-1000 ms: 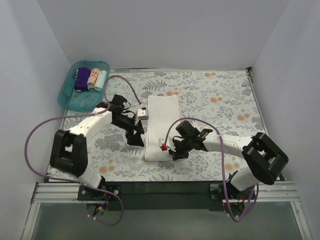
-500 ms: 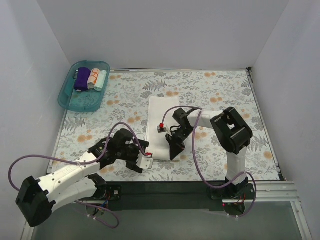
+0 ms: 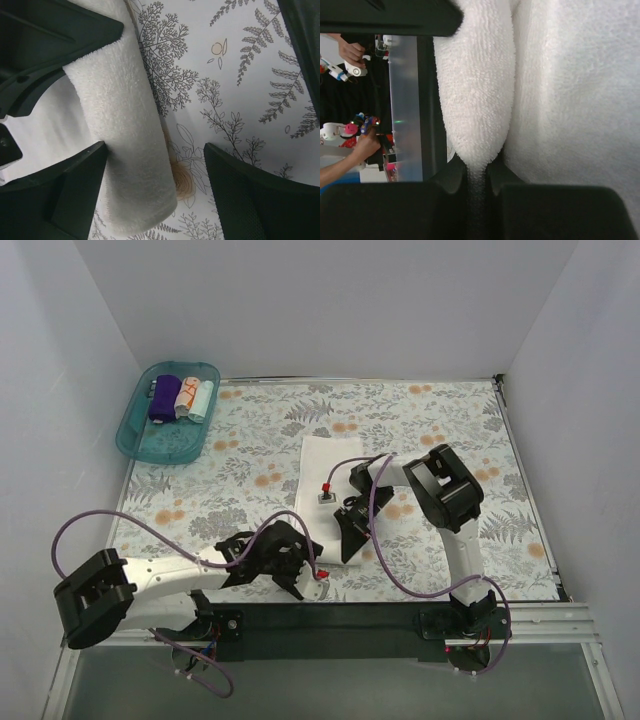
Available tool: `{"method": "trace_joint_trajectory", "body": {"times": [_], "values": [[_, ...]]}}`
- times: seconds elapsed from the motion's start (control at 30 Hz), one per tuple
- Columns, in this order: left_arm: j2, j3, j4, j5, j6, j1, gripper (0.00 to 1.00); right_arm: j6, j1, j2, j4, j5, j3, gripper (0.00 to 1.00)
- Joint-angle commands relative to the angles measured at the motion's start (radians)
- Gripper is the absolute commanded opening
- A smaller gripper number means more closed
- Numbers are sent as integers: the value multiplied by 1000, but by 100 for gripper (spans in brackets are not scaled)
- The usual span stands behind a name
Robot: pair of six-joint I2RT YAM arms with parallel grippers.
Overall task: Roll the towels
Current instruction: Roll the towel
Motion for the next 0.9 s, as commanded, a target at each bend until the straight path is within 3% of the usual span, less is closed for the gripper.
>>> {"method": "trace_joint_trajectory", "body": {"times": [0.0, 0.07, 0.1, 0.17, 0.2, 0.23, 0.3, 0.33, 0.4, 0.47, 0.7, 0.87], "values": [[64, 4, 103, -18, 17, -10, 70, -67, -10, 43, -26, 92, 12, 1], [125, 30, 89, -13, 9, -9, 61, -72, -11, 35, -25, 95, 9, 1], [144, 44, 75, -15, 3, -9, 52, -74, -13, 31, -23, 97, 3, 2], [199, 70, 7, 8, -22, -9, 40, -70, -14, 8, -23, 115, 0, 10], [214, 97, -19, 17, -34, -9, 28, -63, -23, -14, -20, 119, -2, 14], [225, 111, -47, 36, -40, -7, 23, -58, -29, -28, -20, 127, 0, 24], [247, 142, -125, 78, -52, -9, 13, -46, -60, -78, -14, 161, 3, 34], [250, 151, -147, 91, -57, -7, 6, -31, -74, -98, -8, 173, 9, 49], [254, 171, -219, 123, -62, -6, 4, -23, -126, -172, 1, 208, 18, 68], [273, 209, -303, 163, -57, -4, 3, -15, -164, -227, 12, 245, 33, 81], [430, 399, -541, 361, -77, 77, 3, -12, -301, -555, 82, 342, -19, 79], [674, 594, -736, 566, -65, 172, 3, -14, -301, -747, 135, 383, -154, 74]]}}
